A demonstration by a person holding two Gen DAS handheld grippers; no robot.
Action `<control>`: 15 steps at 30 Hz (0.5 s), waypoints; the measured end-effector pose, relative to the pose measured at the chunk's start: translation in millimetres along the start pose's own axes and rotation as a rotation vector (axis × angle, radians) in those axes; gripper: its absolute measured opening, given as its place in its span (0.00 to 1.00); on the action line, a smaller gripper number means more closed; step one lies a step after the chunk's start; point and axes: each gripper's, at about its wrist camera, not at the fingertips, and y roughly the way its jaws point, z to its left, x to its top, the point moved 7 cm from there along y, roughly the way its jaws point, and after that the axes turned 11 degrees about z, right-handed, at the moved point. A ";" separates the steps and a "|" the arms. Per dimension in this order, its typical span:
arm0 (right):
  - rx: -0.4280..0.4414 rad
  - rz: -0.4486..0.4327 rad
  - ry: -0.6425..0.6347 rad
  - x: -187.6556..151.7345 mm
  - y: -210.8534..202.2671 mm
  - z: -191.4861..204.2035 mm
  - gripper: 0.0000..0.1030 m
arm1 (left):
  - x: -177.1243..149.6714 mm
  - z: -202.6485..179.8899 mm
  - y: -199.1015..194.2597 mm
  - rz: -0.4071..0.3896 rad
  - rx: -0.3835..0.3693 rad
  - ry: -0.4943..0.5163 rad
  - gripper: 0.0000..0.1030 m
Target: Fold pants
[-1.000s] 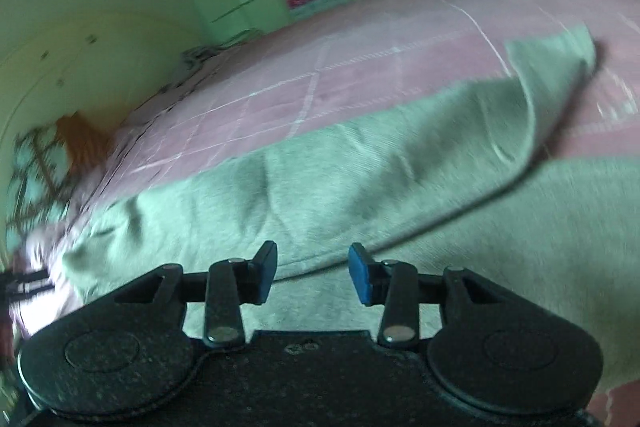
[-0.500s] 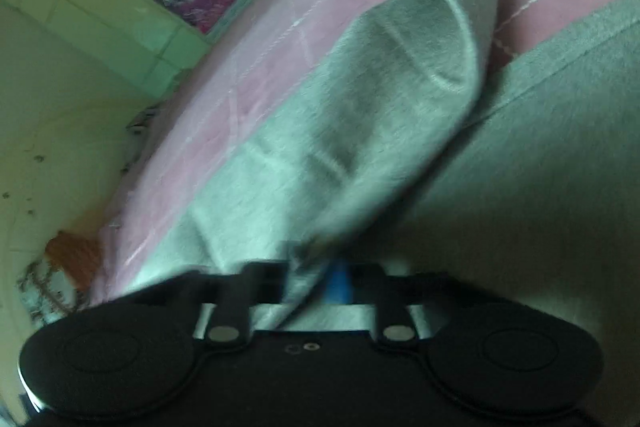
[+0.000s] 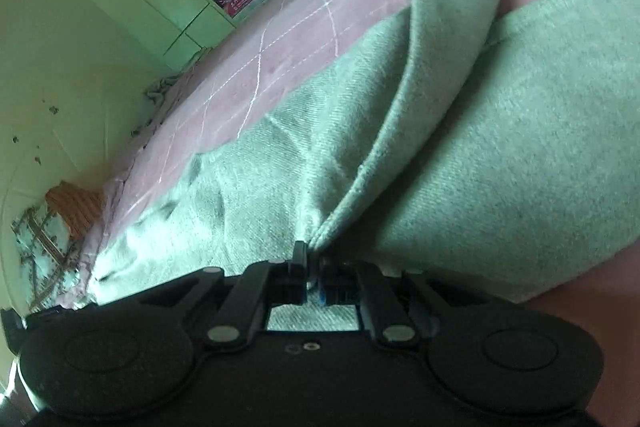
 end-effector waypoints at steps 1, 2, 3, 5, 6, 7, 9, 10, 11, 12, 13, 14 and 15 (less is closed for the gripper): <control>-0.003 -0.006 -0.020 -1.0 -3.2 5.0 0.04 | 1.0 -3.9 -5.1 -0.018 -0.005 0.009 0.21; 0.003 -0.016 -0.037 0.3 -7.7 9.3 0.04 | 1.6 -6.6 -5.7 -0.020 0.016 0.027 0.21; 0.011 -0.027 -0.048 1.1 -13.1 13.2 0.04 | -0.7 -6.6 -4.0 -0.005 0.057 0.055 0.21; -0.004 -0.015 -0.060 3.1 -14.5 17.5 0.05 | -6.5 -9.2 5.2 0.029 0.128 0.111 0.20; -0.024 0.004 -0.062 6.2 -7.5 13.6 0.05 | -7.4 -11.4 3.1 0.024 0.145 0.120 0.21; -0.042 0.032 -0.041 2.9 1.6 6.0 0.04 | -7.5 -14.9 -1.2 0.015 0.153 0.116 0.21; 0.004 0.034 0.021 8.6 -3.8 2.8 0.14 | -10.2 -26.1 -16.1 -0.022 0.178 0.112 0.23; 0.028 0.029 0.038 12.2 -8.7 1.8 0.19 | -14.0 -31.3 -26.7 -0.046 0.208 0.128 0.24; 0.019 -0.003 0.038 15.6 -17.1 0.4 0.28 | -18.1 -39.0 -36.5 -0.075 0.224 0.135 0.24; -0.012 -0.061 0.027 21.6 -30.4 -1.9 0.36 | -20.1 -44.0 -42.5 -0.098 0.229 0.132 0.26; -0.037 -0.115 0.023 29.4 -42.0 -4.8 0.36 | -24.4 -48.9 -46.0 -0.104 0.229 0.124 0.35; -0.054 -0.146 0.027 37.9 -50.8 -8.5 0.36 | -28.4 -51.2 -45.2 -0.098 0.230 0.120 0.38; -0.080 -0.161 0.037 49.3 -56.2 -14.3 0.36 | -33.5 -53.1 -41.0 -0.082 0.240 0.117 0.40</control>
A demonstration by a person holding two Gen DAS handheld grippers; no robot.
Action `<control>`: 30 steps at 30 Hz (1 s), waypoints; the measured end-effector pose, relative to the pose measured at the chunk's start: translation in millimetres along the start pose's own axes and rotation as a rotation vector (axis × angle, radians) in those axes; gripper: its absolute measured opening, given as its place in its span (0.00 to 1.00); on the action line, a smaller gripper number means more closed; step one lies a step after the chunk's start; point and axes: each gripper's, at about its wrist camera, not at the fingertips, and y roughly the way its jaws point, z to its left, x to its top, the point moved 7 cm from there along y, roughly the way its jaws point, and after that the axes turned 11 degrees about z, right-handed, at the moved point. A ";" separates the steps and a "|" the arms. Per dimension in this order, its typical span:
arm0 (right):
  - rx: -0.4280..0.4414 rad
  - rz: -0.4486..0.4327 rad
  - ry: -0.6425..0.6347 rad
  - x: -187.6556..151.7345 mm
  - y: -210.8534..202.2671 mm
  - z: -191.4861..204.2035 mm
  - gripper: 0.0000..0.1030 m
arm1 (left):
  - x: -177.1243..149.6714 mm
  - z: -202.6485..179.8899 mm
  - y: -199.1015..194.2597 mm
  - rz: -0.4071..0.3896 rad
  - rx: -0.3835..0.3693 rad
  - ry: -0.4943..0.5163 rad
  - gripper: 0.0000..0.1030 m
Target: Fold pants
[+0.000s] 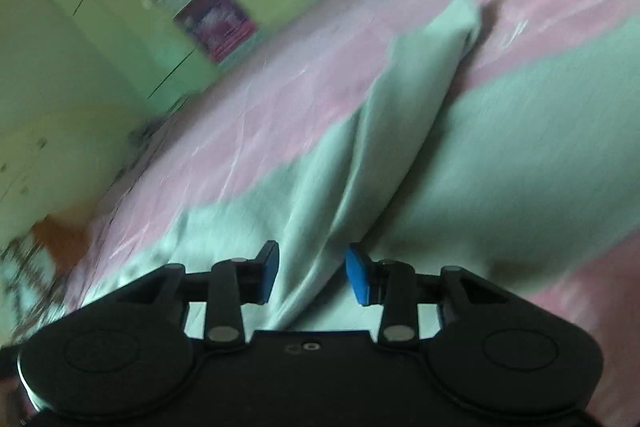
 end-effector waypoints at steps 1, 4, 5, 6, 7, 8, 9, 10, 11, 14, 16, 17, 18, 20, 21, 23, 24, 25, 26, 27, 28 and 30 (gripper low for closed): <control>-0.019 -0.003 0.009 10.7 1.3 -4.4 0.37 | -5.8 -1.7 5.4 0.016 0.024 0.001 0.41; -0.086 0.045 -0.002 36.2 21.8 -9.4 0.42 | -19.3 -4.6 33.7 0.086 0.060 -0.015 0.41; -0.124 0.060 -0.016 41.0 27.7 -12.1 0.40 | -22.8 -4.6 43.5 0.096 0.072 -0.016 0.42; -0.154 0.072 -0.020 44.0 29.3 -17.1 0.15 | -25.4 -3.7 50.2 0.099 0.081 -0.015 0.43; -0.160 0.072 -0.026 46.9 30.7 -19.4 0.03 | -26.0 -2.3 52.9 0.093 0.075 -0.026 0.43; -0.167 0.066 -0.043 49.3 28.0 -19.1 0.04 | -26.5 -0.5 51.7 0.089 0.065 -0.038 0.43; -0.173 0.047 -0.063 45.2 15.4 -21.9 0.04 | -26.4 1.0 50.9 0.088 0.061 -0.039 0.43; -0.171 0.023 -0.085 41.3 3.9 -20.5 0.04 | -26.2 2.0 51.3 0.088 0.055 -0.038 0.43; -0.166 -0.002 -0.095 35.7 -9.4 -20.0 0.04 | -26.7 2.9 51.0 0.088 0.050 -0.038 0.43; -0.160 -0.012 -0.078 0.6 -41.1 -28.2 0.04 | -27.3 2.5 52.3 0.093 0.047 -0.028 0.43; -0.203 0.052 -0.067 -18.4 -31.5 -49.0 0.04 | -24.7 3.2 54.4 0.100 0.050 -0.023 0.43; -0.186 0.075 -0.043 -25.2 -25.2 -62.2 0.04 | -24.6 2.4 54.3 0.104 0.052 -0.018 0.43; -0.156 0.071 -0.028 -23.8 -27.7 -65.8 0.14 | -23.3 3.3 55.6 0.107 0.051 -0.012 0.43; -0.152 -0.009 -0.029 -7.5 -42.8 -59.2 0.40 | -22.5 4.7 56.3 0.108 0.044 -0.011 0.43; -0.165 -0.053 -0.070 2.0 -50.2 -51.6 0.47 | -22.4 5.2 56.8 0.108 0.040 -0.016 0.44; -0.212 -0.057 -0.153 23.5 -48.9 -42.7 0.47 | -22.9 6.2 57.4 0.106 0.036 -0.025 0.44; -0.244 -0.029 -0.186 26.0 -47.2 -38.6 0.47 | -23.2 5.9 57.5 0.103 0.037 -0.027 0.44; -0.284 0.011 -0.231 33.5 -36.0 -37.8 0.46 | -24.1 5.5 57.3 0.101 0.038 -0.024 0.44; -0.306 0.035 -0.275 38.3 -27.6 -35.0 0.45 | -24.5 5.3 57.3 0.100 0.038 -0.023 0.44; -0.328 0.061 -0.325 39.1 -18.9 -33.6 0.43 | -24.6 5.6 57.2 0.101 0.036 -0.025 0.44; -0.368 0.090 -0.369 37.0 -10.5 -31.6 0.42 | -24.6 6.2 57.4 0.103 0.033 -0.025 0.44; -0.385 0.125 -0.419 35.3 -7.1 -34.6 0.09 | -24.1 6.9 57.2 0.109 0.027 -0.024 0.44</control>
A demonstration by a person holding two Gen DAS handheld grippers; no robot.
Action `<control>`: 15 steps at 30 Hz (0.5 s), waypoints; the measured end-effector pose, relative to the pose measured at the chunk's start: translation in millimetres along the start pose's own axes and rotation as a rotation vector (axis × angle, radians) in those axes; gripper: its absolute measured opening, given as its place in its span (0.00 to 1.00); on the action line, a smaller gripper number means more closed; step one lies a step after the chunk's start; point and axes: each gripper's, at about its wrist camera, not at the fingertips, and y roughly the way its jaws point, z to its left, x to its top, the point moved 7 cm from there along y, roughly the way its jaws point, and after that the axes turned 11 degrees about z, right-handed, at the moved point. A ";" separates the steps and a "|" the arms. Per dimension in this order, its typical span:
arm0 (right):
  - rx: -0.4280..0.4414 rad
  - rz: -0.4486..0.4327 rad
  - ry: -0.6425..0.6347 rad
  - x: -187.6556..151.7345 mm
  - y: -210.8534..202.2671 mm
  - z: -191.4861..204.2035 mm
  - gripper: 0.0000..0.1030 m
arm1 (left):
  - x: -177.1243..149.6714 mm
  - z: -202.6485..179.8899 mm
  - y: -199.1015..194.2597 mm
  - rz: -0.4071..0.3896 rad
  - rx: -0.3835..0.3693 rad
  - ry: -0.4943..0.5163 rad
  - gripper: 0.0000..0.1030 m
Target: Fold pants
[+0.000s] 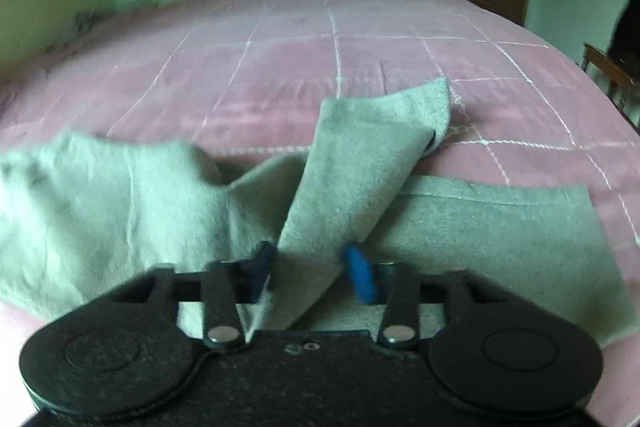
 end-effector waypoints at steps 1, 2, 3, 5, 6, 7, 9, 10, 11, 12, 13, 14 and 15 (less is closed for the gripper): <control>-0.019 -0.006 -0.007 -2.9 -5.4 -2.3 0.08 | 0.2 0.7 0.1 0.001 -0.003 0.001 0.44; -0.027 -0.019 0.002 -7.4 -12.8 -9.3 0.08 | 0.2 1.1 0.3 0.002 -0.005 0.003 0.44; -0.015 -0.026 0.040 -13.9 -21.1 -17.4 0.08 | 0.1 0.9 0.4 0.001 -0.005 0.003 0.44; 0.035 -0.020 0.133 -34.9 -34.4 -34.3 0.08 | 0.1 -0.4 1.0 -0.001 0.003 0.008 0.44; 0.046 0.004 0.166 -48.0 -33.1 -40.4 0.10 | 0.3 -1.1 1.5 -0.001 0.007 0.012 0.44; 0.042 0.025 0.172 -56.4 -27.9 -44.0 0.10 | 0.7 -1.6 1.8 0.000 0.010 0.015 0.45; 0.072 0.013 0.171 -60.3 -25.3 -49.7 0.25 | 1.6 -1.6 2.1 0.005 0.008 0.021 0.45; 0.066 -0.026 0.177 -53.6 -33.8 -50.4 0.32 | 1.9 -1.2 2.1 0.007 0.004 0.020 0.45; 0.046 -0.078 0.148 -44.4 -43.2 -47.6 0.41 | 2.2 -0.9 2.5 0.007 0.002 0.019 0.45; 0.031 -0.113 0.111 -36.0 -48.3 -42.3 0.42 | 2.3 -0.5 2.9 0.008 0.001 0.018 0.45; 0.019 -0.128 0.054 -22.7 -49.9 -34.1 0.41 | 2.2 -0.4 3.2 0.007 0.001 0.017 0.45; 0.008 -0.120 0.011 -12.0 -47.2 -26.4 0.40 | 1.9 -0.2 3.3 0.005 0.001 0.015 0.45; -0.015 -0.100 -0.043 0.0 -38.5 -18.5 0.40 | 1.7 -0.2 3.4 0.004 0.001 0.013 0.45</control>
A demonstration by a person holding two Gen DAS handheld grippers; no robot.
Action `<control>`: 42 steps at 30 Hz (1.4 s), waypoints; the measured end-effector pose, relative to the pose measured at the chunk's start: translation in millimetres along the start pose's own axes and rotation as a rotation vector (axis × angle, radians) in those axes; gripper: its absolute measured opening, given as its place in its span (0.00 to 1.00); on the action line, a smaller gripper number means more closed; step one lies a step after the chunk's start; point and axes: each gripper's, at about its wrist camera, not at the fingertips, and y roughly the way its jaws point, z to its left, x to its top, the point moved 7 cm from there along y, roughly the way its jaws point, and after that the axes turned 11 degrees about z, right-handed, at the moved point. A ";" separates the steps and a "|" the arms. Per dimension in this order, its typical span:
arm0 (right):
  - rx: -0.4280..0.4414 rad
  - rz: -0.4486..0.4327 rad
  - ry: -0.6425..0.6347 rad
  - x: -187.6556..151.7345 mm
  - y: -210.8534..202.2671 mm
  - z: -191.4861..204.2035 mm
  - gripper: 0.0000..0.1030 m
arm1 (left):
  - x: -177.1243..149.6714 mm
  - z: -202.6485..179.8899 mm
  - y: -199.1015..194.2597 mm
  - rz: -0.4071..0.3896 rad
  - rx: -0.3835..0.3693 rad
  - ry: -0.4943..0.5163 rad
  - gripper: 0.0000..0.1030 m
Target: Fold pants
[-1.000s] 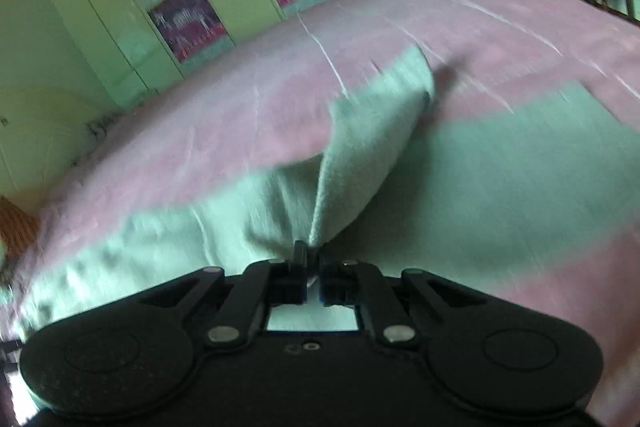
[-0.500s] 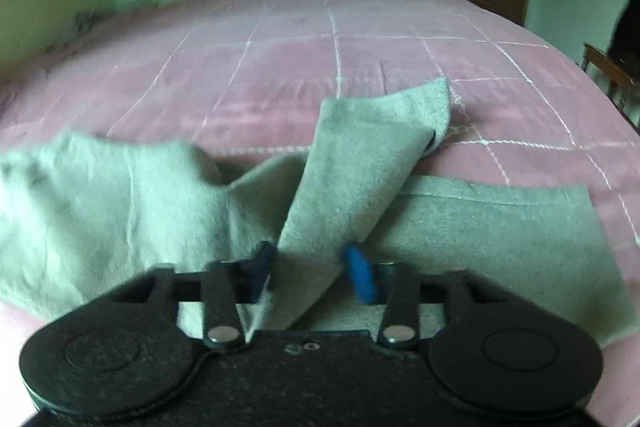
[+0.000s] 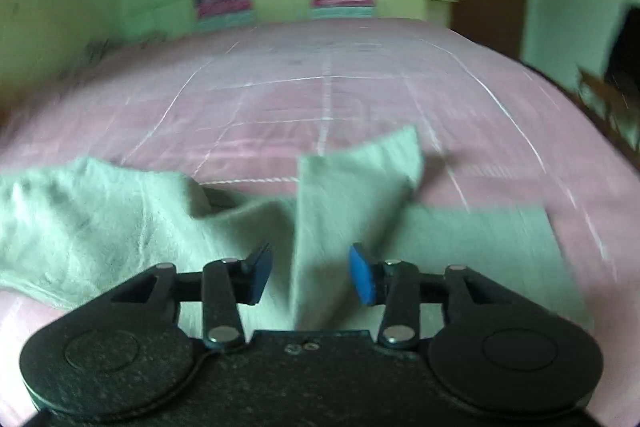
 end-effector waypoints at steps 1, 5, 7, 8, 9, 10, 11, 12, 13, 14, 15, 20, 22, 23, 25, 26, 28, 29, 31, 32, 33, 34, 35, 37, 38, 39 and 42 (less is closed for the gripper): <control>-0.033 0.020 -0.052 7.3 11.3 6.1 0.40 | -0.2 0.2 0.0 -0.001 -0.001 0.000 0.45; -0.137 0.104 -0.205 27.2 59.7 18.7 0.40 | -0.7 1.6 0.5 0.003 -0.013 -0.010 0.45; -0.223 0.147 -0.256 27.1 76.7 11.2 0.37 | -0.8 1.7 0.5 0.006 -0.014 -0.009 0.45; -0.226 0.139 -0.255 28.6 77.1 6.9 0.12 | -0.7 1.6 0.5 0.007 -0.015 -0.007 0.45; -0.204 0.119 -0.223 30.6 71.1 0.3 0.02 | -0.8 1.4 0.4 0.007 -0.015 -0.006 0.45; -0.199 0.079 -0.173 32.1 58.9 -6.5 0.03 | -1.0 1.4 0.2 0.007 -0.015 -0.004 0.45; -0.197 0.012 -0.103 33.7 40.3 -19.5 0.03 | -1.2 1.2 0.3 0.005 -0.015 -0.001 0.45; -0.193 -0.033 -0.047 32.3 24.2 -30.3 0.03 | -1.5 1.1 0.1 0.002 -0.014 0.000 0.45; -0.175 -0.094 0.048 26.2 0.6 -48.0 0.03 | -2.0 0.8 0.0 -0.001 -0.014 0.002 0.45; -0.153 -0.132 0.147 16.0 -18.4 -65.8 0.03 | -2.6 0.6 0.1 -0.005 -0.013 0.002 0.45; -0.128 -0.157 0.247 2.4 -31.6 -83.5 0.04 | -2.9 0.4 0.0 -0.007 -0.012 0.003 0.45; 0.016 -0.083 0.584 -86.1 -24.9 -136.9 0.04 | -1.1 0.1 0.5 0.003 -0.013 0.015 0.45; 0.071 -0.060 0.648 -103.3 -15.4 -140.0 0.07 | -0.2 0.4 0.4 0.005 -0.014 0.017 0.45; 0.087 -0.068 0.688 -109.0 -14.0 -143.6 0.11 | 0.0 0.3 0.6 0.005 -0.015 0.017 0.45; 0.139 -0.102 0.778 -114.8 -15.5 -152.1 0.18 | 0.1 0.8 0.4 0.002 -0.016 0.014 0.46; 0.161 -0.118 0.828 -117.5 -14.3 -158.7 0.19 | 0.1 1.0 0.3 -0.001 -0.018 0.012 0.46; 0.162 -0.144 0.895 -119.7 -11.6 -167.4 0.18 | -0.5 1.4 0.4 -0.006 -0.020 0.010 0.46; 0.152 -0.150 0.927 -118.7 -11.3 -174.0 0.16 | -0.8 1.3 0.6 -0.007 -0.019 0.010 0.46; 0.137 -0.135 0.923 -109.9 -8.9 -180.6 0.05 | -2.1 0.8 0.6 -0.008 -0.018 0.011 0.46; 0.124 -0.145 0.872 -99.1 -11.8 -178.5 0.05 | -2.1 0.8 0.7 -0.008 -0.019 0.010 0.46; 0.115 -0.190 0.802 -86.1 -21.2 -173.0 0.05 | -2.1 0.8 0.8 -0.008 -0.019 0.009 0.46; 0.113 -0.235 0.758 -77.5 -30.0 -165.6 0.04 | -2.2 0.6 0.9 -0.010 -0.019 0.009 0.46; 0.119 -0.288 0.734 -72.7 -43.2 -160.6 0.04 | -3.0 -0.1 1.0 -0.011 -0.019 0.008 0.46; 0.071 -0.321 0.758 -80.6 -53.4 -161.8 0.04 | -4.0 -0.1 1.0 -0.016 -0.022 0.005 0.46; 0.031 -0.303 0.777 -89.5 -49.7 -165.7 0.04 | -4.6 0.1 0.8 -0.018 -0.023 0.006 0.46; -0.027 -0.241 0.803 -102.3 -37.9 -170.7 0.05 | -4.8 0.4 0.6 -0.017 -0.025 0.007 0.46; 0.034 -0.106 0.859 -126.1 -8.1 -171.5 0.07 | -4.1 1.3 0.3 -0.014 -0.035 0.006 0.46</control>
